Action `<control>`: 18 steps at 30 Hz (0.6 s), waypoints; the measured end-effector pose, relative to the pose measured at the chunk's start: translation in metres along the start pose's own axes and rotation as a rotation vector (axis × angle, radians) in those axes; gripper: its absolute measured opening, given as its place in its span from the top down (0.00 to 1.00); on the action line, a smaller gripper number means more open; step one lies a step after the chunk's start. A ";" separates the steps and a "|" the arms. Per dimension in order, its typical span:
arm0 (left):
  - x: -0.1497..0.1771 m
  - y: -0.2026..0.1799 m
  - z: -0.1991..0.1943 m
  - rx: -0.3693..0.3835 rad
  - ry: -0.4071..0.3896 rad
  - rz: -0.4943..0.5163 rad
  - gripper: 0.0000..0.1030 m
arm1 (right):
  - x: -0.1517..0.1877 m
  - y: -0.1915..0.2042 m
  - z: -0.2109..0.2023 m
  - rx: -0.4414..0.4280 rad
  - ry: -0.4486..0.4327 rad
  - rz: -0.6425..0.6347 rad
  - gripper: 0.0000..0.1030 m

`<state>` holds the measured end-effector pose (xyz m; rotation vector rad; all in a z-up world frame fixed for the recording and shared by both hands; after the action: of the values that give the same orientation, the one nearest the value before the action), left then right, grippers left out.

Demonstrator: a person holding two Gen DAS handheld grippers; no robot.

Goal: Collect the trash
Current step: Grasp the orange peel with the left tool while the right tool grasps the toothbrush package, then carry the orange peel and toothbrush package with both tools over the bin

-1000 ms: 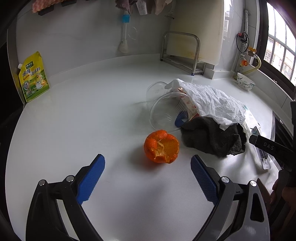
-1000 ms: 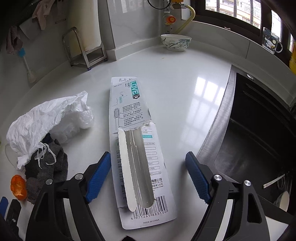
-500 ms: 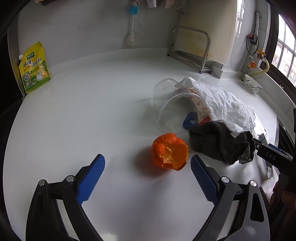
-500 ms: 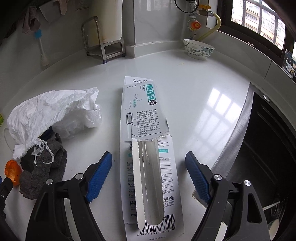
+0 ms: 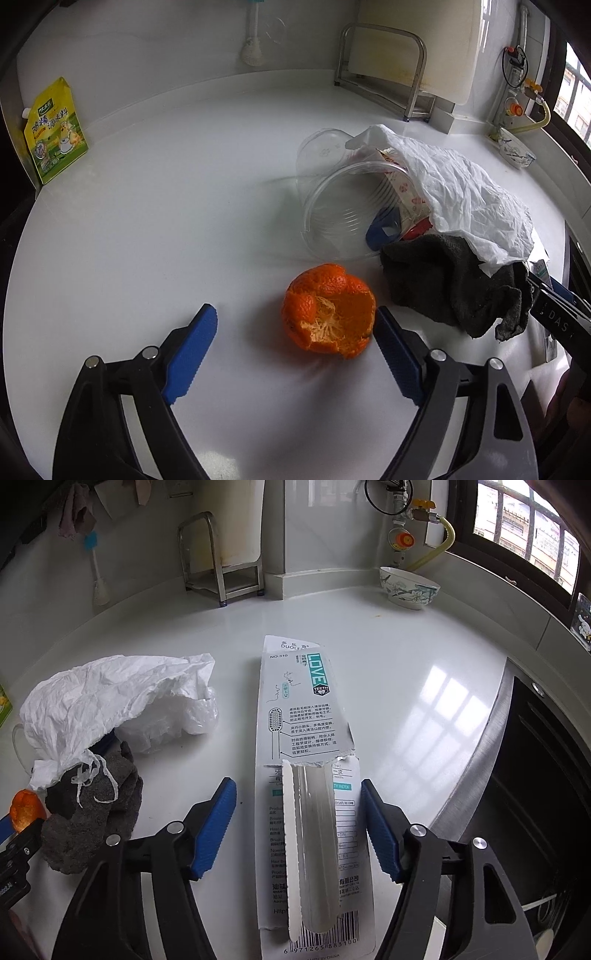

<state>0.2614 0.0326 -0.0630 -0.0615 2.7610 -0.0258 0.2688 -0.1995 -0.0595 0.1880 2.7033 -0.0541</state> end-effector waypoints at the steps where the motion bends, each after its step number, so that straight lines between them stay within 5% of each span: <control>1: 0.000 -0.002 -0.001 0.000 -0.006 0.010 0.32 | 0.000 0.000 -0.001 -0.001 -0.004 -0.004 0.51; 7: 0.004 -0.012 -0.008 0.039 -0.035 0.053 0.67 | 0.006 -0.006 -0.005 -0.056 -0.021 0.016 0.52; 18: 0.019 0.002 -0.019 0.090 -0.049 0.050 0.74 | 0.032 -0.013 -0.020 -0.107 -0.035 0.054 0.52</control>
<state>0.2368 0.0336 -0.0523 0.0303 2.7076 -0.1332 0.2297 -0.2069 -0.0548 0.2251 2.6559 0.1017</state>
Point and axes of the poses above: each gripper's, at about its wrist camera, not at the fingertips, and z roughly the way its jaws point, y to its left, x to its underside, the point moved 4 cm from there along z, roughly the way its jaws point, and after that the axes turned 14 degrees about y, right-handed, at the moved point
